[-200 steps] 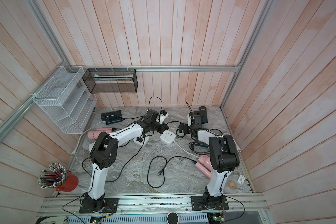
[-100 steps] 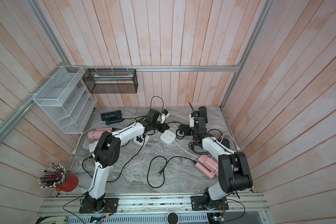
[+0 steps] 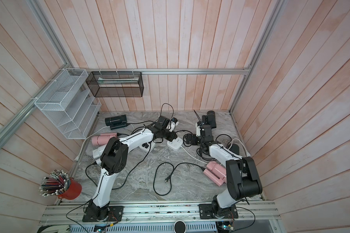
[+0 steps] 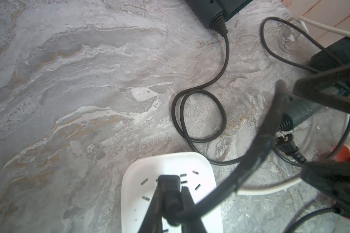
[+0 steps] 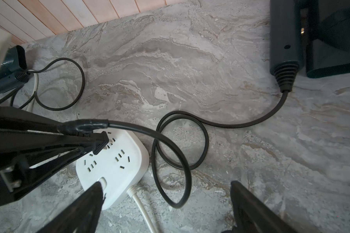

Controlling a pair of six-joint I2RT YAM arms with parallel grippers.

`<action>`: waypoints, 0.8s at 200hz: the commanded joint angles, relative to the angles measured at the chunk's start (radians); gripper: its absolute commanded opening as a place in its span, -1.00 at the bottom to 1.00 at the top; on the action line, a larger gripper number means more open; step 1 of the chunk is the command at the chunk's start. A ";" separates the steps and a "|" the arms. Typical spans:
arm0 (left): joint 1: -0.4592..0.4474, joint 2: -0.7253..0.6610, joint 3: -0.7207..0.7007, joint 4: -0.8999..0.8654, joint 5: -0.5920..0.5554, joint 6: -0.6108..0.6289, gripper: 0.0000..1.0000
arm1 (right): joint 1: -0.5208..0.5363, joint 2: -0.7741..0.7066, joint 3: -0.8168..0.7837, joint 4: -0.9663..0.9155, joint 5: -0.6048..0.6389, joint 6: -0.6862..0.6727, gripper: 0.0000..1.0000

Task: Charge the blow dryers
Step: Insert the plug into the socket.

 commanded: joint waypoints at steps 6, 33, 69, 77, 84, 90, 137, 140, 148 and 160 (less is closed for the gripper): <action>-0.002 0.036 0.033 -0.022 -0.035 0.009 -0.69 | 0.010 0.017 -0.004 0.000 0.018 0.011 0.97; -0.003 0.041 0.039 -0.029 -0.037 0.003 -0.69 | 0.011 0.017 -0.003 -0.005 0.029 0.007 0.97; -0.003 0.048 0.037 -0.031 -0.043 0.006 -0.69 | 0.013 0.015 -0.007 -0.007 0.035 0.004 0.97; -0.006 0.047 0.036 -0.034 -0.051 0.008 -0.69 | 0.013 0.015 -0.010 -0.007 0.039 0.007 0.97; -0.009 0.044 0.029 -0.036 -0.060 0.011 -0.69 | 0.013 0.012 -0.013 -0.007 0.039 0.008 0.97; -0.009 0.042 0.023 -0.037 -0.065 0.010 -0.70 | 0.014 0.012 -0.015 -0.007 0.039 0.008 0.97; -0.010 0.023 -0.019 -0.056 -0.120 -0.011 -0.69 | 0.022 -0.005 -0.029 -0.004 0.046 0.010 1.00; -0.011 0.020 -0.021 -0.059 -0.123 -0.014 -0.69 | 0.023 -0.005 -0.030 -0.001 0.047 0.010 1.00; -0.009 0.013 -0.025 -0.069 -0.134 -0.021 -0.69 | 0.027 -0.004 -0.033 0.004 0.045 0.010 1.00; -0.005 -0.010 -0.053 -0.063 -0.153 -0.022 -0.69 | 0.032 -0.001 -0.038 0.014 0.038 0.009 0.99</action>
